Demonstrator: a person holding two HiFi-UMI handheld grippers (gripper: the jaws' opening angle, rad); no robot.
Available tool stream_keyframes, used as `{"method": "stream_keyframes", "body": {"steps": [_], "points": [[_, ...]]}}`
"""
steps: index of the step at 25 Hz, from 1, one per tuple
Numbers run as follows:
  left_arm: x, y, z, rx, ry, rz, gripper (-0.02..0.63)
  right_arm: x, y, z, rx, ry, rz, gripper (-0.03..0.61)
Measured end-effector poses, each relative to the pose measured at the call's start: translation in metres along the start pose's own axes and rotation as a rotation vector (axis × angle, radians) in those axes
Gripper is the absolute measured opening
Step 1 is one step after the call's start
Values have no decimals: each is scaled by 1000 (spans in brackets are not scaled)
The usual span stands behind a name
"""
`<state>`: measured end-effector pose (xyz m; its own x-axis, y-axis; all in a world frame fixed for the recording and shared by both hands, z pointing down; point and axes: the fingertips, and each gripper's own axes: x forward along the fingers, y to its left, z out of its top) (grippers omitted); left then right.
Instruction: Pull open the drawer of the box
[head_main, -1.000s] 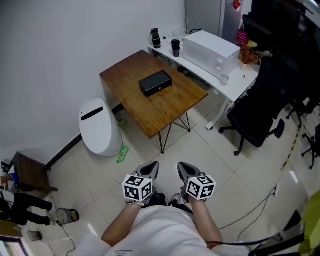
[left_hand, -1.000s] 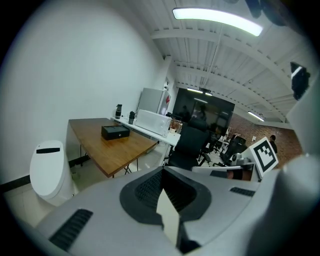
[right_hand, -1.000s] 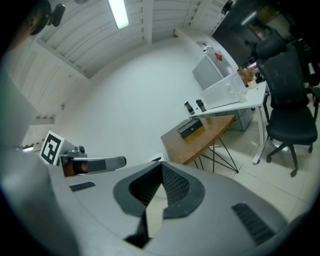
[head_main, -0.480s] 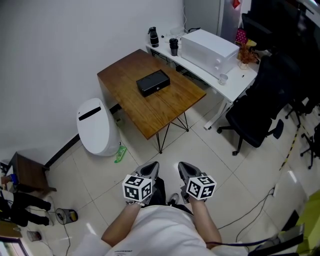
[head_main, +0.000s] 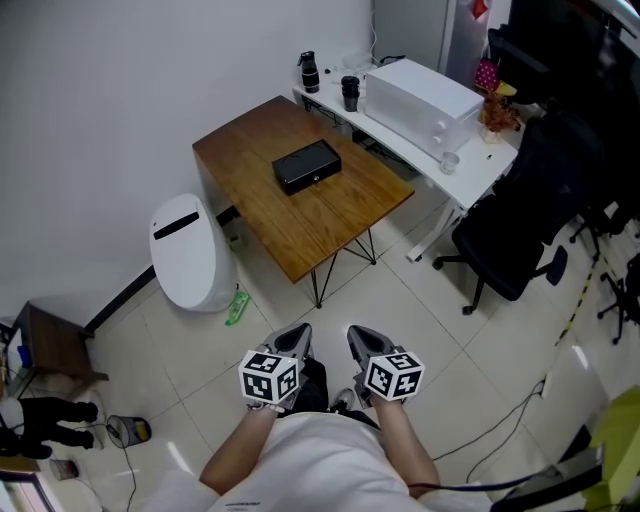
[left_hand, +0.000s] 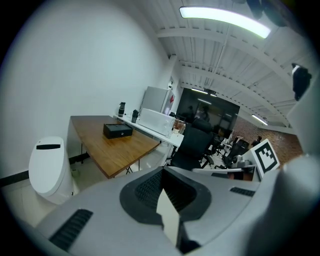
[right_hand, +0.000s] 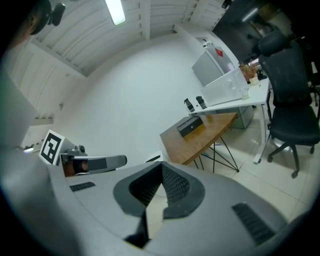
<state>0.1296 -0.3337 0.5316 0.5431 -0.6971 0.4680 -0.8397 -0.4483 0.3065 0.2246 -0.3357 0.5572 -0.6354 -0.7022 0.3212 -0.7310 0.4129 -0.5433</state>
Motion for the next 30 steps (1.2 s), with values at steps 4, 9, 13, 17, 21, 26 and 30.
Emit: {"method": "stream_keyframes", "body": {"steps": [4,9,13,17,21,26,30], "points": [[9,9,5,-12,-2,-7,2,8,-8,8,-2,-4,-16,-12],[29,19,20,-10,-8,-32,2,25,-20,24,-6,-11,-39,-12],[46,37,35,-15,-8,-44,2,47,-25,37,-13,-2,-47,-12],[63,61,59,-24,-23,-49,2,75,-30,59,-30,-3,-57,-12],[78,83,80,-28,-31,-57,2,102,-32,79,-43,0,-61,-12],[96,109,103,-31,-34,-70,2,135,-35,100,-56,4,-70,-12],[105,131,119,-31,-36,-78,2,160,-34,113,-63,4,-76,-12]]}}
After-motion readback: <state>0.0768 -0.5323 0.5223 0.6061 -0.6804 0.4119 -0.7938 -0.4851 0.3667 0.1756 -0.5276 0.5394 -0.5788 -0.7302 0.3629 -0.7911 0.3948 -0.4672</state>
